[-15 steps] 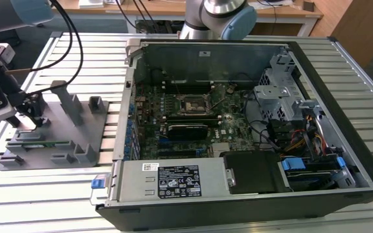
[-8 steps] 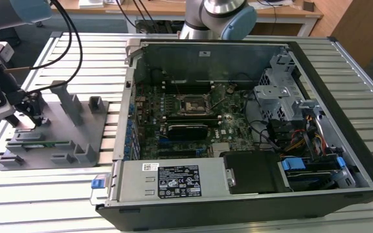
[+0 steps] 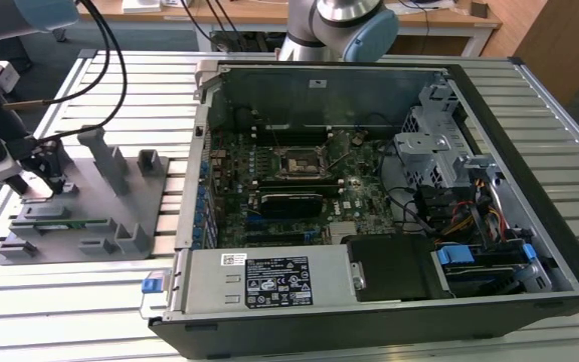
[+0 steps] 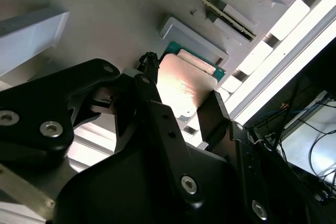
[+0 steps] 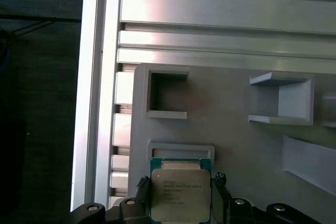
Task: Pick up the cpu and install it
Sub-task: 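Pick up the cpu and move it towards the insertion slot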
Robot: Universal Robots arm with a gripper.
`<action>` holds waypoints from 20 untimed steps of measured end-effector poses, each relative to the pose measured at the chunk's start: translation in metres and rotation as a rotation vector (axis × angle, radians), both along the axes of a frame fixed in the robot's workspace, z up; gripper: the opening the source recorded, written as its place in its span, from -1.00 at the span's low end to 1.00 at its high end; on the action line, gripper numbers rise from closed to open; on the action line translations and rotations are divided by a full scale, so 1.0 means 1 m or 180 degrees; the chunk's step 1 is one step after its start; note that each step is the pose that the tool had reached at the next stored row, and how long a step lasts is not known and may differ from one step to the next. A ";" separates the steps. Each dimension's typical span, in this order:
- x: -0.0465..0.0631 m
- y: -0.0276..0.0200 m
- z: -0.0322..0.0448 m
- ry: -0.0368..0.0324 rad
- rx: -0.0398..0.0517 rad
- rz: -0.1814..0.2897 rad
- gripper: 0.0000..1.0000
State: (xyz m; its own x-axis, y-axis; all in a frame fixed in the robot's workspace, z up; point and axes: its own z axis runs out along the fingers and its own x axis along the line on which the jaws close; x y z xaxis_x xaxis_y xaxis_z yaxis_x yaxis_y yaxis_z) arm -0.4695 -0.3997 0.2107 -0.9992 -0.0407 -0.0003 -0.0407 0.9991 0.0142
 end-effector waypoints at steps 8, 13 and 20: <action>0.000 0.0002 0.0086 -0.0003 0.0000 0.0000 0.08; 0.000 0.0005 0.0165 -0.0005 0.0000 0.0000 0.08; 0.000 0.0007 0.0250 -0.0008 0.0000 0.0000 0.08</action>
